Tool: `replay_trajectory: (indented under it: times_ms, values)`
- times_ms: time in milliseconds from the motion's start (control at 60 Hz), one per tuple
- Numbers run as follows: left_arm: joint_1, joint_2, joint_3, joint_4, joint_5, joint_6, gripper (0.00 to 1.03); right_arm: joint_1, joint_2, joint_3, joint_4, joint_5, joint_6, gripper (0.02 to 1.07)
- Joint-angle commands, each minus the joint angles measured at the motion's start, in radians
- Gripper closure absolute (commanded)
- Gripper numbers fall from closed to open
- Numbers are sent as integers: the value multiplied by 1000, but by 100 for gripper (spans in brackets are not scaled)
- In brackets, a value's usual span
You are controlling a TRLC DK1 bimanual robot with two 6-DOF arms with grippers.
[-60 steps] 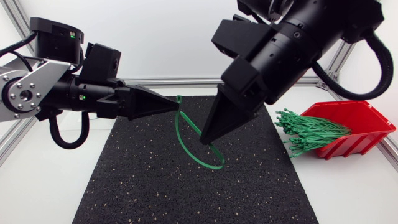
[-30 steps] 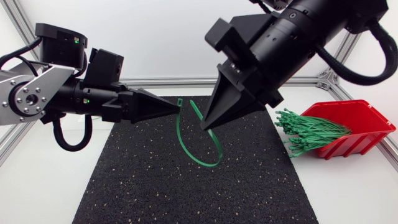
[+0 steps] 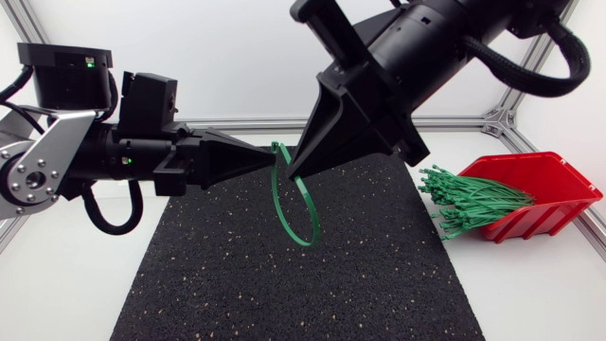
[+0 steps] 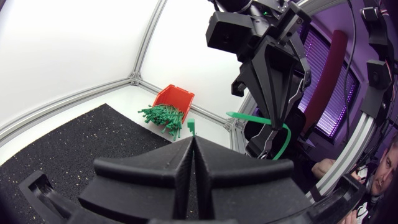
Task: Take a green cable tie from the red box, thread the tail through the head to close it, then place it in the transparent bin on the left.
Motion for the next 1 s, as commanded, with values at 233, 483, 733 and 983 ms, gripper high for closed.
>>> replay_trajectory:
  times_ms: [233,483,733,983]
  values:
    - [-30,-40,-65,78,-24,-93,100,-22,47,24,28,-157,72,101]
    - [-25,-62,-94,181,-47,-193,100,3,42,-30,49,-186,74,101]
    - [-48,-114,-126,264,-102,-334,100,4,-1,-53,58,-197,75,101]
    - [-119,-213,-158,256,-194,-391,100,9,-147,-150,176,-206,184,101]
